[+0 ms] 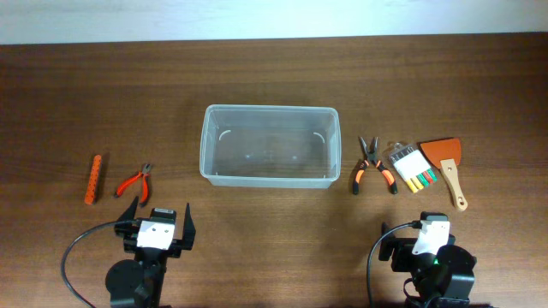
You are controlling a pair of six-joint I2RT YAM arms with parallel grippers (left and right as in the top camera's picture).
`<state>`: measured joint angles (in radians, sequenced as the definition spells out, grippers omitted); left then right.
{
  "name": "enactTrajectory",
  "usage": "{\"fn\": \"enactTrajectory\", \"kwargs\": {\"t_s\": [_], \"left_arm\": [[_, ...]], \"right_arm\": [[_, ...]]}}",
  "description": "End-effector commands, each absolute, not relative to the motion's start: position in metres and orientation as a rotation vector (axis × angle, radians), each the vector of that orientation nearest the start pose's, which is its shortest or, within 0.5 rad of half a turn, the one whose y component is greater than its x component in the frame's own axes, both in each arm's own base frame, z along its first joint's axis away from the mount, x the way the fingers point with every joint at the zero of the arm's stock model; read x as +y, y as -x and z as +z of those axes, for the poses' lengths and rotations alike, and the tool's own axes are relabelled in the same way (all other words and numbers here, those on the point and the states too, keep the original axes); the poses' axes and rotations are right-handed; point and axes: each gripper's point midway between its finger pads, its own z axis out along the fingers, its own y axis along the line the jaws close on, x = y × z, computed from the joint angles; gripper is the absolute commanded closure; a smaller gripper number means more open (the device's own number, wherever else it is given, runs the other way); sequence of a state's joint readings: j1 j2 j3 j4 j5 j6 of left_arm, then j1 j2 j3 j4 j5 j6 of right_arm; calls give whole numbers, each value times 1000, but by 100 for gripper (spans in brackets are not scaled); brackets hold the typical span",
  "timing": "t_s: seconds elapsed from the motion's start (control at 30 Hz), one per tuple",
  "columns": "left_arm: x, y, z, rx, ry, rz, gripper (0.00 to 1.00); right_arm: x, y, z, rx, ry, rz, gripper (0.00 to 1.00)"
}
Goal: Pack container
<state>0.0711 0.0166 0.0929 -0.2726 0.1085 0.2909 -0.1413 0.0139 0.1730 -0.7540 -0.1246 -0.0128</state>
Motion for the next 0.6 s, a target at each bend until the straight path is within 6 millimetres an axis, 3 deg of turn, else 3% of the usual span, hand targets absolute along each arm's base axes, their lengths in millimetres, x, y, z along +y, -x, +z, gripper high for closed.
{"fn": "enactTrajectory", "kwargs": {"t_s": [0.0,0.33,0.57], "left_arm": [[-3,-237,148,1741,-266,150,1],[-5,-237,148,1739,-273,140,1],[-30,-233,150,1708,-378,11,1]], "right_arm": [[-6,-192,76,2161,-59,40,2],[-6,-192,76,2161,-59,40,2],[-3,-197,85,2120,-44,56,2]]}}
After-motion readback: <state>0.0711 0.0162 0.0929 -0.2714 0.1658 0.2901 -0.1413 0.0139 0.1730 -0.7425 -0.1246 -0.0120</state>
